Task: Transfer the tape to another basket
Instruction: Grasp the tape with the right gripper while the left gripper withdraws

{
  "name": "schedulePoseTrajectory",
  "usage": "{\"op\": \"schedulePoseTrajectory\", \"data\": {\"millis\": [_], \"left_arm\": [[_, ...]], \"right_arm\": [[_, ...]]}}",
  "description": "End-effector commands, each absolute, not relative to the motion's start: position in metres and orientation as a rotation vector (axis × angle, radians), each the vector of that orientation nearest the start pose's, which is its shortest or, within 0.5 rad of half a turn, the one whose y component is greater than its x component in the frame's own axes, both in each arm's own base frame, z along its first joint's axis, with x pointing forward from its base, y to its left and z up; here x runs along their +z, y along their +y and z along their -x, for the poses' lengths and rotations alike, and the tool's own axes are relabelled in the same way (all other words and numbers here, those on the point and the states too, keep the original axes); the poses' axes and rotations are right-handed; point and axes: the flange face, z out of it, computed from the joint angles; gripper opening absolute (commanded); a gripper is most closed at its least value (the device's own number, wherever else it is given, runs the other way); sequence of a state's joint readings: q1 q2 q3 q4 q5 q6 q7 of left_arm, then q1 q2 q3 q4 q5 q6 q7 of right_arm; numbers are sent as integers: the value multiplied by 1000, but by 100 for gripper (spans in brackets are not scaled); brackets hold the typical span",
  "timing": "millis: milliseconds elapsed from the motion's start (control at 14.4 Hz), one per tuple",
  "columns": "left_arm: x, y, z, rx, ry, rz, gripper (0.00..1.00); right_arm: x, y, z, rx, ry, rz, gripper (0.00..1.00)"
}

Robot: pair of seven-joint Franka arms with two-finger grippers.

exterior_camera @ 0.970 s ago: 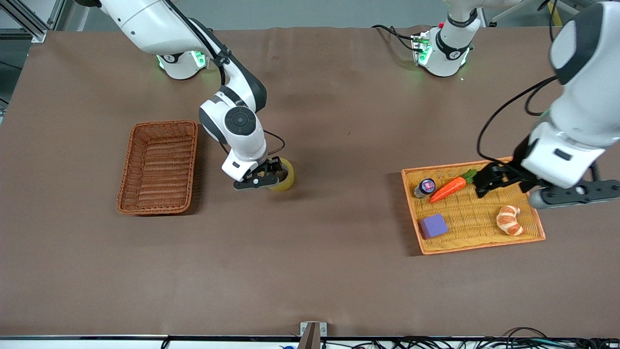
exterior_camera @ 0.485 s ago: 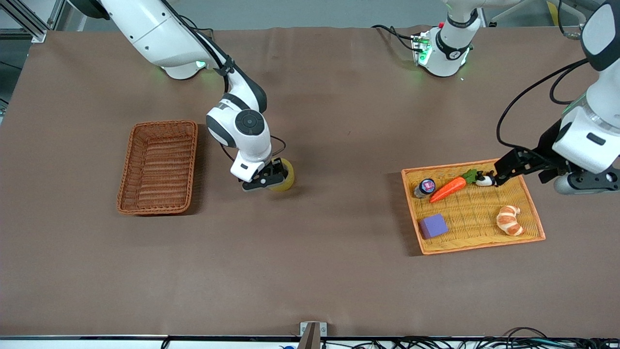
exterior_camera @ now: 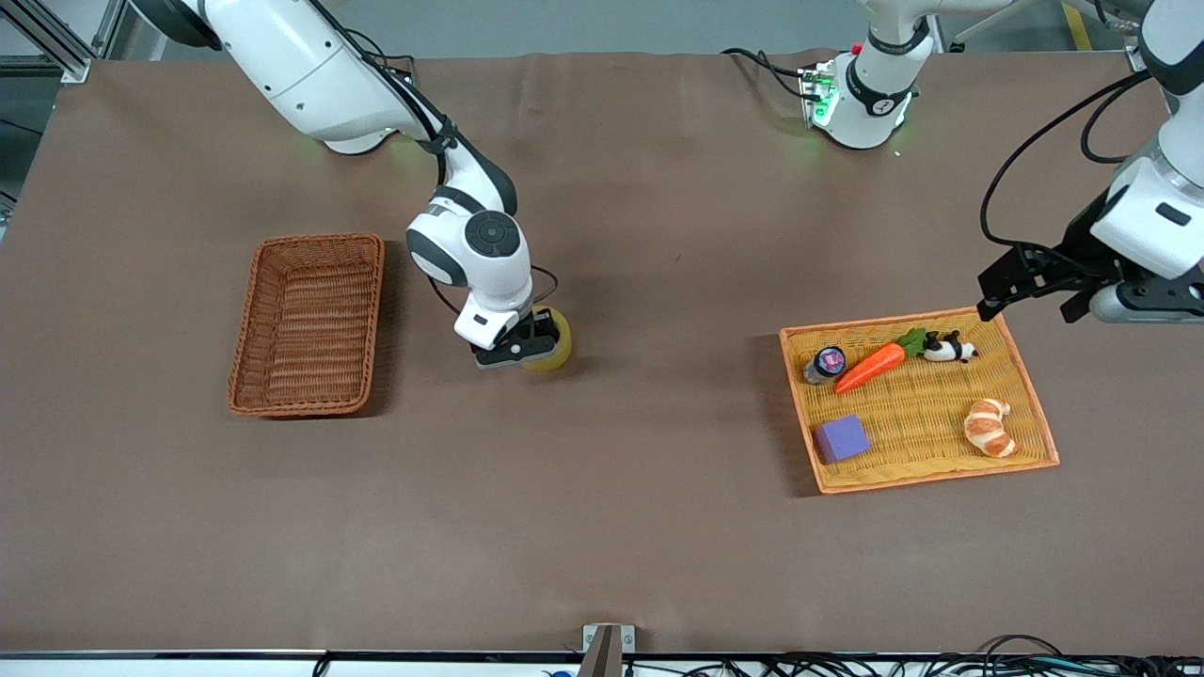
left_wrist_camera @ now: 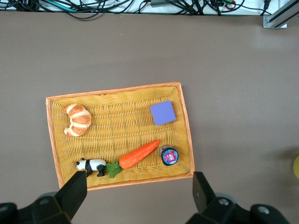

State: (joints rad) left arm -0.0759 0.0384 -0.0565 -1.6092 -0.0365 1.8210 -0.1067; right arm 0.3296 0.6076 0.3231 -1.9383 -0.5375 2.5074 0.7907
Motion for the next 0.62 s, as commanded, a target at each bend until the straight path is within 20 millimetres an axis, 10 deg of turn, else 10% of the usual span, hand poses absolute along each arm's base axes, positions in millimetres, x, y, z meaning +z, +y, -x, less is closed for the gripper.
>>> {"op": "schedulePoseTrajectory", "data": {"millis": [0,208,554], "left_arm": [[605,-76,-575,-264,10,3202,100],[599,-73,-574,-245,0,3193,100],[595,-72,-572,-195,17,3151,100]], "right_arm": [[182,374,-490,-205,-354,3205,30],[184,373,-493,-210,-242,3216,0],[256,370,-497,-192,-121,3238,0]]}}
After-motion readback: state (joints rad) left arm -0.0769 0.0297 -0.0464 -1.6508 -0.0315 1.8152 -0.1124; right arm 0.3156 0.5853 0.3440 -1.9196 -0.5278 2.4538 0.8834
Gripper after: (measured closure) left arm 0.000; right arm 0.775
